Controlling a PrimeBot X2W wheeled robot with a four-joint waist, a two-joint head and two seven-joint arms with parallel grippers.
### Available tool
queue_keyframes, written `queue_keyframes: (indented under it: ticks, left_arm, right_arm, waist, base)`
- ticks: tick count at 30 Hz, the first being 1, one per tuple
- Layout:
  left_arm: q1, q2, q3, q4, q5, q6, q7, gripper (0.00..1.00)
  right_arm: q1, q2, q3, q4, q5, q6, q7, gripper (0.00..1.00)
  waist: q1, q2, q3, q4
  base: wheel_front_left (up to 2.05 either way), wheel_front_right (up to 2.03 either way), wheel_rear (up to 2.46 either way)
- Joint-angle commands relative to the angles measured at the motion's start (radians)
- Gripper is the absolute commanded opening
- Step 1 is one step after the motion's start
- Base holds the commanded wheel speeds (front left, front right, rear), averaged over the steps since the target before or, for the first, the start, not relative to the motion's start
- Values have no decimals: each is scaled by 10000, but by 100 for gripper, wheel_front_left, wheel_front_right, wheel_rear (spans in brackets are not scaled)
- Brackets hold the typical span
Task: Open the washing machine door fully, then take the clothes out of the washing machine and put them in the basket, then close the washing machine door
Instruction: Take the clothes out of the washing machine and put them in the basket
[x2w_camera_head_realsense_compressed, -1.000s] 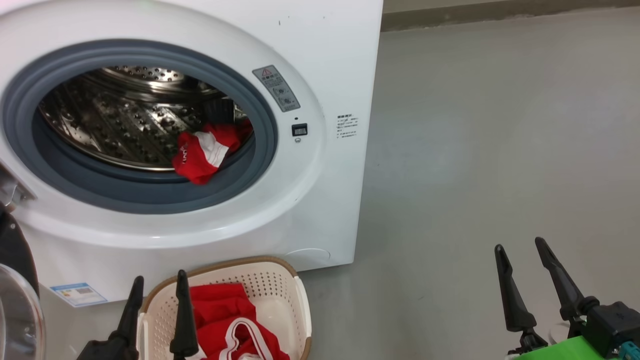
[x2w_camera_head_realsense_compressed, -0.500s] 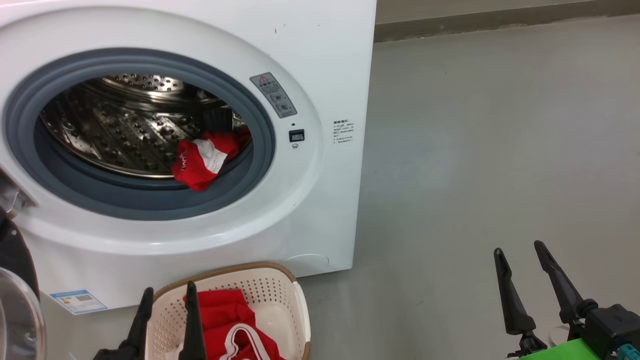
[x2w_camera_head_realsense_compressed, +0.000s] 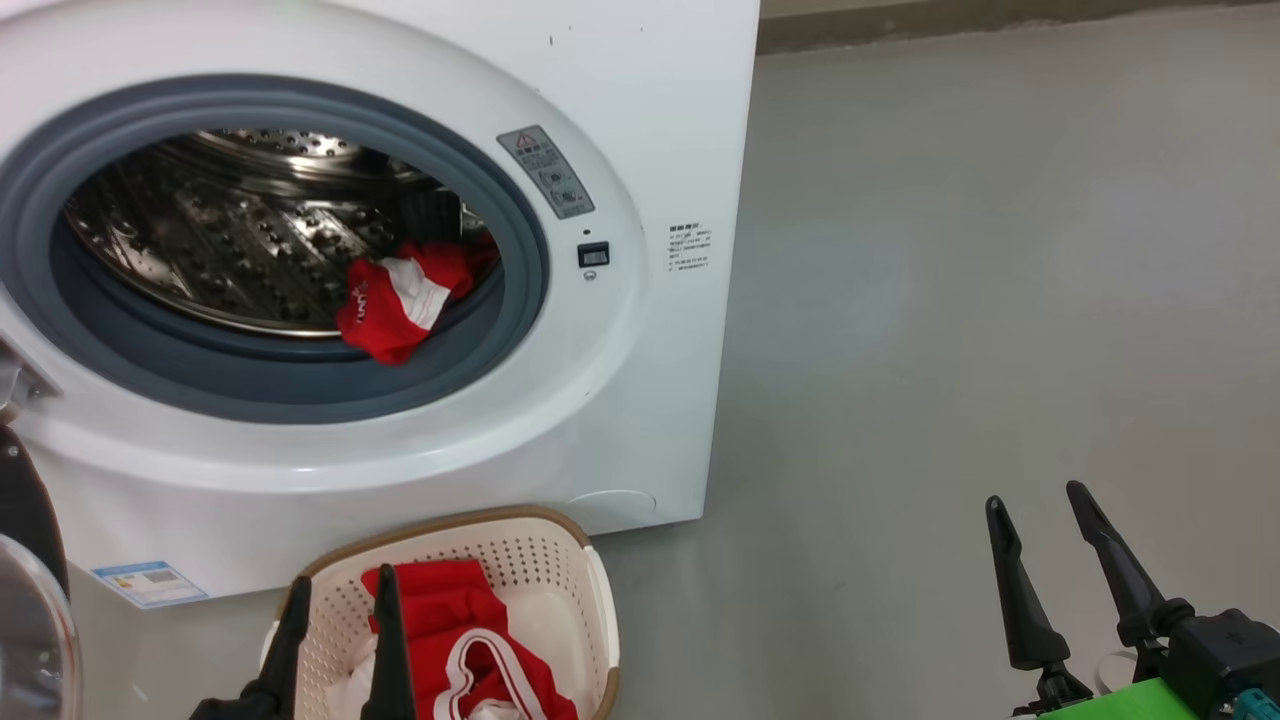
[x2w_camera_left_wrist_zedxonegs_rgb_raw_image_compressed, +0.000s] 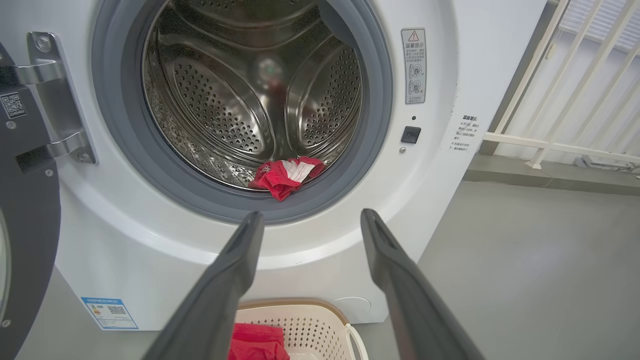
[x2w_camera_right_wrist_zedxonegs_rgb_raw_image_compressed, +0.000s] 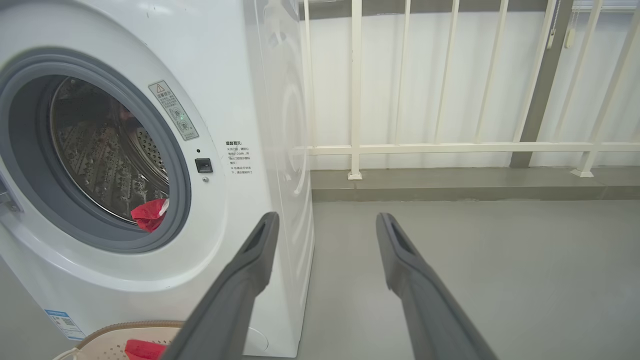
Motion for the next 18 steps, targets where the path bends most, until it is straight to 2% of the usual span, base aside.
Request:
queue_keyframes:
  ticks: [1, 10, 18]
  left_arm:
    - [-359, 111, 282, -171, -75, 24, -156, 100]
    - [-1156, 247, 323, -22, -228, -126, -192, 100]
    - [-2299, 704, 660, 282, -408, -291, -149, 100]
  right_arm:
    - [-182, -141, 311, -292, -90, 48, -65, 100]
    - [-457, -141, 411, -339, 25, 48, -65, 100]
    - [-865, -141, 545, -370, 203, 48, -65, 100]
  waist:
    - [0, 0, 172, -6]
    - [0, 0, 968, -37]
    - [0, 0, 1903, -229]
  base:
    - [0, 0, 0]
    - [0, 0, 0]
    - [0, 0, 0]
